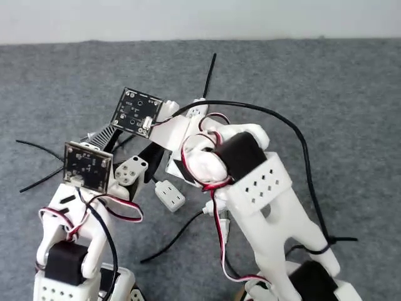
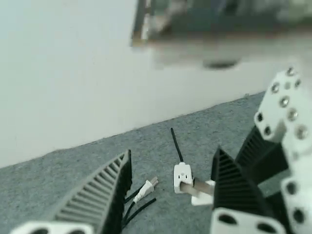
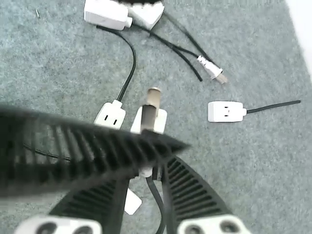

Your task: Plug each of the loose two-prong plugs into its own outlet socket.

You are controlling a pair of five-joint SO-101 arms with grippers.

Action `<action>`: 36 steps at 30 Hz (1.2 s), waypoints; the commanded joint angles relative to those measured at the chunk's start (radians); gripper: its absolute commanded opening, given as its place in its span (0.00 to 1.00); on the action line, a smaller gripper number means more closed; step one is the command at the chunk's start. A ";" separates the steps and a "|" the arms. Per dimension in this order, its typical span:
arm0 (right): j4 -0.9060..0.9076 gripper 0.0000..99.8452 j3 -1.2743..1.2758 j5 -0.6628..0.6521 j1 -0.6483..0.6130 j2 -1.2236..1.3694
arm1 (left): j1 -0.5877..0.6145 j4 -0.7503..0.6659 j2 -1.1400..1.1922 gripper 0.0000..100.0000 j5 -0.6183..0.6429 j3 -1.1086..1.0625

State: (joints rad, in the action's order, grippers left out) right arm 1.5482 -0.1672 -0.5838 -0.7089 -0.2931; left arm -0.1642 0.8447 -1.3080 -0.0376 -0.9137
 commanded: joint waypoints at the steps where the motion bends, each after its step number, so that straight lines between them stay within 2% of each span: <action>1: -0.013 0.01 -0.025 0.009 0.012 -0.073 | 0.034 -0.060 -0.006 0.25 -0.012 -0.030; 10: 0.001 0.01 -0.026 0.009 0.010 -0.124 | 0.086 -0.141 -0.006 0.25 -0.014 -0.163; 27: 0.008 0.01 -0.021 0.011 0.008 -0.130 | 0.078 -0.143 -0.006 0.25 -0.012 -0.217; 36: 0.010 0.01 -0.021 0.011 -0.048 -0.125 | 0.000 -0.143 -0.006 0.25 -0.015 -0.248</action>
State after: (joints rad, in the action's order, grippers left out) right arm 1.5512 -0.1672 -0.5838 -0.7396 -0.3790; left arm -0.1350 0.7265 -1.3050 -0.0376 -1.1699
